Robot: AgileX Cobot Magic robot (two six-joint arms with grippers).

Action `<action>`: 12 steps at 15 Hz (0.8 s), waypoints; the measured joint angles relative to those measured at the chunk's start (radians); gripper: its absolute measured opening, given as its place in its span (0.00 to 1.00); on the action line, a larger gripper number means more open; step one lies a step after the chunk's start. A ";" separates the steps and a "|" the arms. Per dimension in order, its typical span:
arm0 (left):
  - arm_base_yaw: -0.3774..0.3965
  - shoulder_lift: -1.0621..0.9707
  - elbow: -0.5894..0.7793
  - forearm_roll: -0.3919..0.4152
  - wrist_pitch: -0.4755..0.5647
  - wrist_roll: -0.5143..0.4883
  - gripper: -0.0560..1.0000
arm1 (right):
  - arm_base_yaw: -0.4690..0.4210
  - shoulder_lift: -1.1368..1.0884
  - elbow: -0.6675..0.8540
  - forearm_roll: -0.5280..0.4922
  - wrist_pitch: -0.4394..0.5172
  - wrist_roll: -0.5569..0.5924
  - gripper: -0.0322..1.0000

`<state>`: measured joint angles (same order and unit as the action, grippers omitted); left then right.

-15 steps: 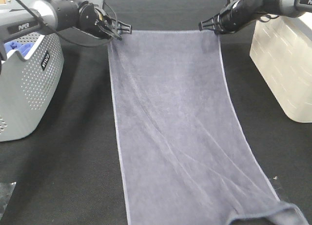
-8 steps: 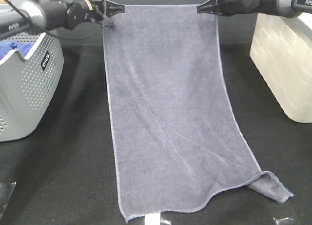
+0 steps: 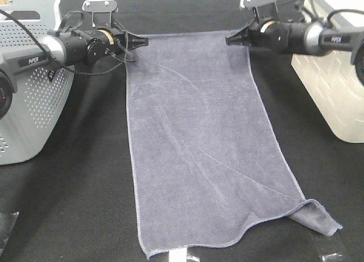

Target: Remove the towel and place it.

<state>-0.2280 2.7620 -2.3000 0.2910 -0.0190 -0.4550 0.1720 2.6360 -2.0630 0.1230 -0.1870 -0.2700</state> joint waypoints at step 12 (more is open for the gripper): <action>-0.003 -0.101 -0.002 -0.020 0.102 -0.002 0.70 | -0.007 -0.061 0.000 0.046 0.200 -0.001 0.71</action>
<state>-0.2310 2.6610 -2.3020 0.2710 0.0830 -0.4570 0.1650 2.5750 -2.0630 0.1690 0.0130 -0.2710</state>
